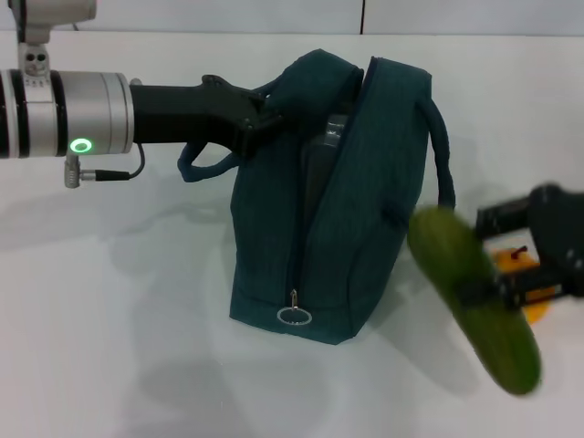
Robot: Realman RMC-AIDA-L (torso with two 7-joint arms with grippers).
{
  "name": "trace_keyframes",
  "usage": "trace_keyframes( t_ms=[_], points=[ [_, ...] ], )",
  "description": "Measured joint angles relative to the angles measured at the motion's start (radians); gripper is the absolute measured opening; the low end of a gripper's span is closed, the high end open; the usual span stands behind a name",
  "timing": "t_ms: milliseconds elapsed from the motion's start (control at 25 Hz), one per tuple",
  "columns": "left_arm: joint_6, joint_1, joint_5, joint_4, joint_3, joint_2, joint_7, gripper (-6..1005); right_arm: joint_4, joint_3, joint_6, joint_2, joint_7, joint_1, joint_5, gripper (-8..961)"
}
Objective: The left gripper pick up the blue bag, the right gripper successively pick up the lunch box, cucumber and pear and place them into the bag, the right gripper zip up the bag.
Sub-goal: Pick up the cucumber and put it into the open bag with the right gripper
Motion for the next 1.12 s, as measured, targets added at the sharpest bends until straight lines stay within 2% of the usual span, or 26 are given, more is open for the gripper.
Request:
trace_keyframes(
  t_ms=[320,560,920,1120],
  points=[
    [0.009,0.011,-0.031,0.008,0.0,0.002,0.012,44,0.073,0.069,0.056,0.001,-0.148,-0.063,0.367,610],
    [0.052,0.021,-0.053,0.058,-0.001,0.005,-0.01,43,0.153,0.098,0.094,0.001,-0.229,-0.079,0.563,610],
    [0.077,0.015,-0.051,0.074,-0.001,0.005,-0.036,43,0.381,0.092,0.192,0.002,-0.388,-0.009,0.608,611],
    [0.078,0.012,-0.045,0.074,0.002,0.005,-0.036,44,0.438,0.041,0.236,0.004,-0.456,0.039,0.606,611]
  ],
)
